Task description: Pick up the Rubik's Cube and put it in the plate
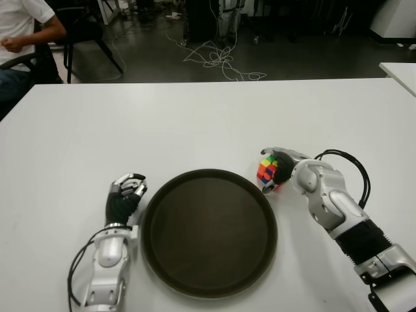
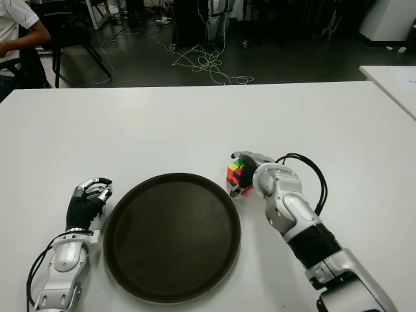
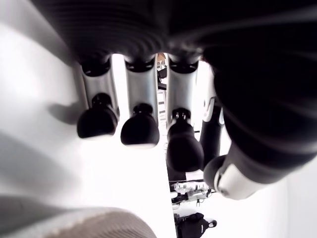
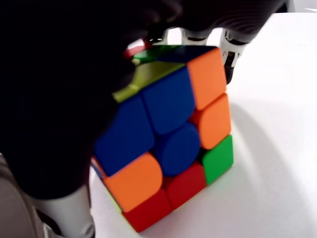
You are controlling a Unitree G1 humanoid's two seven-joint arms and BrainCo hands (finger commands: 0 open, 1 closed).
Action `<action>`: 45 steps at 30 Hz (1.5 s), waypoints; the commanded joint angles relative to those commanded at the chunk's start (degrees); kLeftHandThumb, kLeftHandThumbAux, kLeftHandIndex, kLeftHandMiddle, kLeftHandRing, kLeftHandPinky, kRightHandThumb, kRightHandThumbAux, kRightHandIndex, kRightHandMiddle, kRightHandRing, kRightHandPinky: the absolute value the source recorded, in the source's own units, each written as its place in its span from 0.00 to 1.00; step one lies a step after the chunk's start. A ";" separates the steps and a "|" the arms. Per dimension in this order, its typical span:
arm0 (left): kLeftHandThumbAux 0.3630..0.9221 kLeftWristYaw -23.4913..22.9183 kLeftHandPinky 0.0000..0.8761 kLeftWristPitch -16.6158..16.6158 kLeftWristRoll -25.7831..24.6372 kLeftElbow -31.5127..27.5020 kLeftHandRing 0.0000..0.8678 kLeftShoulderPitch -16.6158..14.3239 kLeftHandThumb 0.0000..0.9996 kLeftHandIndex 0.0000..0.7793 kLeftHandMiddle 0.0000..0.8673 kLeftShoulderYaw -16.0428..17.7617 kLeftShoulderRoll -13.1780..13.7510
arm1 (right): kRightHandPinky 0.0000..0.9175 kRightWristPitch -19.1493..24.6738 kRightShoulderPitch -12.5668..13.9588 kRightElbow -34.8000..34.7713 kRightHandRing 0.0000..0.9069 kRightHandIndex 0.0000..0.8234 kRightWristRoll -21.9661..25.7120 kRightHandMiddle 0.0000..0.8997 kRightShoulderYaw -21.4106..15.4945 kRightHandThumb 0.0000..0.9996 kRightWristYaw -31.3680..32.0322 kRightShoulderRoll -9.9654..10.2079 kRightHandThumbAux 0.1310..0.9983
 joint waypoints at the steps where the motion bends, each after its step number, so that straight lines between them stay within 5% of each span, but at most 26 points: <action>1: 0.61 0.12 0.92 -0.29 -0.07 0.06 0.95 0.00 0.71 0.57 0.93 0.04 -0.09 | 0.02 -0.15 0.05 0.00 0.09 0.05 0.14 0.11 -0.13 0.00 0.04 0.00 0.81; 9: 0.61 0.64 0.93 -1.60 -1.11 0.40 0.95 -0.04 0.71 0.57 0.94 0.61 -0.95 | 0.03 -0.95 0.21 0.01 0.12 0.07 -0.23 0.13 -0.23 0.00 -0.27 -0.45 0.80; 14: 0.61 0.71 0.93 -1.32 -1.25 0.26 0.96 -0.10 0.71 0.57 0.94 0.66 -1.08 | 0.08 -2.73 1.69 0.07 0.18 0.16 -0.12 0.20 -2.00 0.00 -7.05 0.62 0.80; 23: 0.61 0.44 0.92 -0.63 -1.25 0.20 0.96 -0.26 0.71 0.57 0.94 0.53 -0.69 | 0.50 -3.53 2.96 0.41 0.54 0.50 1.09 0.48 -4.75 0.00 -14.40 2.74 0.88; 29: 0.61 -0.10 0.93 -0.51 -1.49 0.14 0.96 -0.27 0.71 0.57 0.94 0.44 -0.46 | 0.75 -3.86 3.81 0.21 0.74 0.64 2.66 0.71 -7.11 0.11 -18.93 4.54 0.83; 36: 0.61 0.07 0.92 -0.08 -1.57 -0.25 0.95 -0.15 0.71 0.57 0.94 0.51 -0.74 | 0.85 -3.53 4.10 -0.40 0.85 0.68 3.71 0.82 -8.37 0.15 -19.75 5.44 0.81; 45: 0.61 0.43 0.92 0.67 -1.04 -0.73 0.95 -0.08 0.71 0.57 0.93 0.31 -0.70 | 0.85 -2.90 4.07 -0.98 0.86 0.68 4.83 0.83 -8.95 0.05 -19.37 5.70 0.78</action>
